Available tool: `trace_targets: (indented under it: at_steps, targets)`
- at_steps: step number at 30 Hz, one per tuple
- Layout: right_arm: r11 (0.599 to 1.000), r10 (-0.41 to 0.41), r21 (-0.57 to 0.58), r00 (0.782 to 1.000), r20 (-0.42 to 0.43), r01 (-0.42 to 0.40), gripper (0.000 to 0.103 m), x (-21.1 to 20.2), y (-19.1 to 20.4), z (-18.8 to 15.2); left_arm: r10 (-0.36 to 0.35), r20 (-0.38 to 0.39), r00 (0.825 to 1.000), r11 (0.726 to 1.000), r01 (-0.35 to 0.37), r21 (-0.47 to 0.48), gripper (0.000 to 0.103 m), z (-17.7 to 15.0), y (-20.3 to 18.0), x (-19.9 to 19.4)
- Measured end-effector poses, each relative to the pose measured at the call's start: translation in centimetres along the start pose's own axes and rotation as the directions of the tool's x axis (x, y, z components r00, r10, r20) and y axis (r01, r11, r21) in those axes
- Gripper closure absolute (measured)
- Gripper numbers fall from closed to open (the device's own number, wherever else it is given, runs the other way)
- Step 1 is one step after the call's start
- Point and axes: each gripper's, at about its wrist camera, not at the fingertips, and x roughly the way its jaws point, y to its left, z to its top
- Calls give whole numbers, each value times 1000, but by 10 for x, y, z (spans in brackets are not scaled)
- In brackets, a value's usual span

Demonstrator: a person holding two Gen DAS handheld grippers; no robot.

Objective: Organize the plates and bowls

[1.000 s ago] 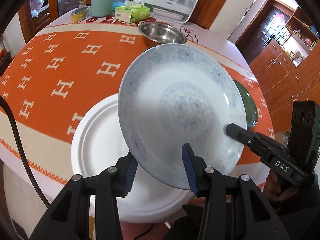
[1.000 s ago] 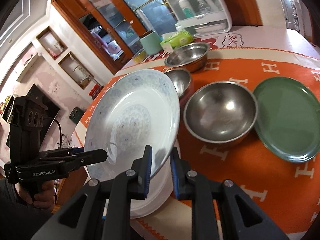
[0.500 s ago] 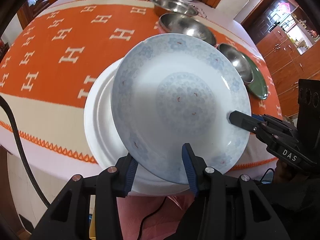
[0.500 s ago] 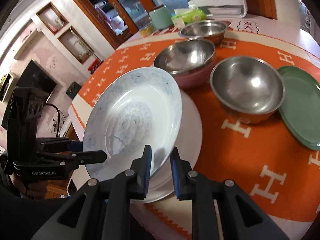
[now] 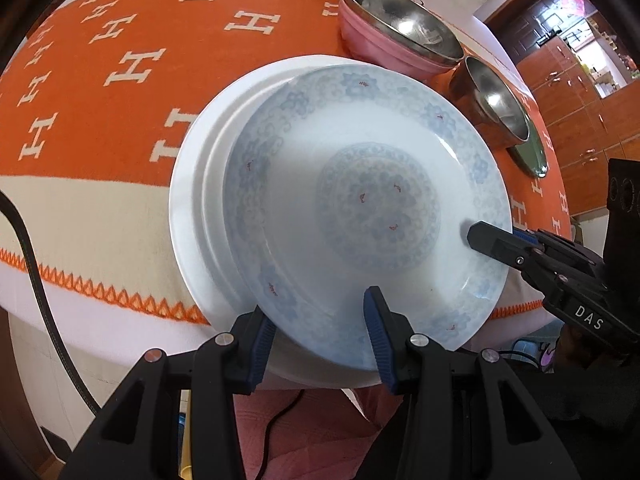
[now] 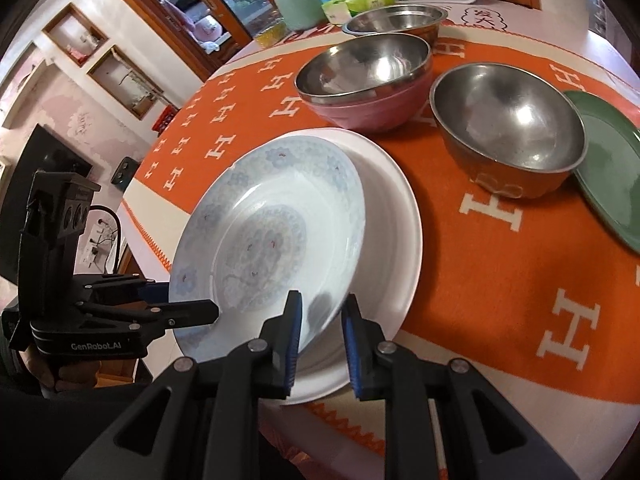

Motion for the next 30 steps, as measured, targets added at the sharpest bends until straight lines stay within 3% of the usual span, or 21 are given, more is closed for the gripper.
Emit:
trace_targets:
  at_steps: [19,30]
  targets:
    - [984,-103,144,995,-18,105,83,11,11,-5,-27,-70,997,989,37,142,61,32,12,5]
    - [972,-199,123,980,-24,200,83,10,23,-9,2,-63,998,984,9,178,61,45,17,0]
